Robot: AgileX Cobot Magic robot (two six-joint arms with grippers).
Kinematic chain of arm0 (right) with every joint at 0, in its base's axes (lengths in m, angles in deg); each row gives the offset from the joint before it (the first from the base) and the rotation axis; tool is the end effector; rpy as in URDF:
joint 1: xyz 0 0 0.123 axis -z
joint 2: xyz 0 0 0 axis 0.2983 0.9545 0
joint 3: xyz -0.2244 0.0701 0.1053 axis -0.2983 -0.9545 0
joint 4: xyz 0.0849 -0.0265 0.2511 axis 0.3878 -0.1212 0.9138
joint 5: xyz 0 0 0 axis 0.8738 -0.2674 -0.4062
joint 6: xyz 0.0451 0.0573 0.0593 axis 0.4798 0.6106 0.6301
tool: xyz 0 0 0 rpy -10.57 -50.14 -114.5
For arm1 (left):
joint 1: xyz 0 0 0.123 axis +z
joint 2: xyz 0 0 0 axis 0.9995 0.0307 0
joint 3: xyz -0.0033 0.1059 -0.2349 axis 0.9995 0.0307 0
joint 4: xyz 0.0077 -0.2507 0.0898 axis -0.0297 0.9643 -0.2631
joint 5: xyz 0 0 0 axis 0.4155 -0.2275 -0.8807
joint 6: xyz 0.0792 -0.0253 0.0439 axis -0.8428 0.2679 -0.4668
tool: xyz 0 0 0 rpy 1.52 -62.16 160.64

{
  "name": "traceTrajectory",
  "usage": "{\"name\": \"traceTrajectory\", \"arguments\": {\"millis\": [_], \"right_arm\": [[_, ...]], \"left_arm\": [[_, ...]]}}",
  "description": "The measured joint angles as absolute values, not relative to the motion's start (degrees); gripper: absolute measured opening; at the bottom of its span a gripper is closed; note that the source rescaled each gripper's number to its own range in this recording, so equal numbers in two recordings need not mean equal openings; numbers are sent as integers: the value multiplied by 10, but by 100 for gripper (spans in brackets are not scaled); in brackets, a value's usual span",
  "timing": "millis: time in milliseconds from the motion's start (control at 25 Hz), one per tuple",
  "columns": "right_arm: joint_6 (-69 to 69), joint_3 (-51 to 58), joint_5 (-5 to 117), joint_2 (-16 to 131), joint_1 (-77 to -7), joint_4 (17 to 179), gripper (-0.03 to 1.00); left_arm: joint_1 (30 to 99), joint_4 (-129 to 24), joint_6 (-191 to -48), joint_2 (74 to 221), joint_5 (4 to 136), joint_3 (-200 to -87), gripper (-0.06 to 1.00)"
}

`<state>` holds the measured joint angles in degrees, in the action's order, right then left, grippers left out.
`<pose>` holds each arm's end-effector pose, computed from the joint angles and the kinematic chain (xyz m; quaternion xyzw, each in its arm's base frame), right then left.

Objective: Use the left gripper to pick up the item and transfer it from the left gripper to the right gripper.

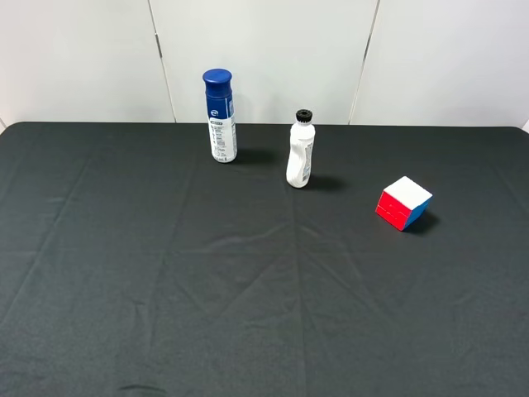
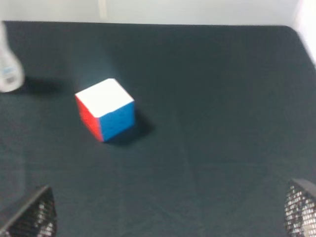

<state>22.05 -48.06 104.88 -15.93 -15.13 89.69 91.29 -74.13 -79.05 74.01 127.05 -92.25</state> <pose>0.0394 -0.0015 0.2861 0.0106 0.8407 -0.0142 0.5413 0.0373 0.0137 0.2811 -0.0742 0.8496 0.0560 0.5192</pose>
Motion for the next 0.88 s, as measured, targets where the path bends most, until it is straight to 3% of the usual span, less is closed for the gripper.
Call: {"name": "traceTrajectory", "arguments": {"millis": [880], "right_arm": [[221, -481, 1047, -159, -135, 897, 99]], "left_arm": [[913, -741, -790, 740, 1271, -923, 97]]}}
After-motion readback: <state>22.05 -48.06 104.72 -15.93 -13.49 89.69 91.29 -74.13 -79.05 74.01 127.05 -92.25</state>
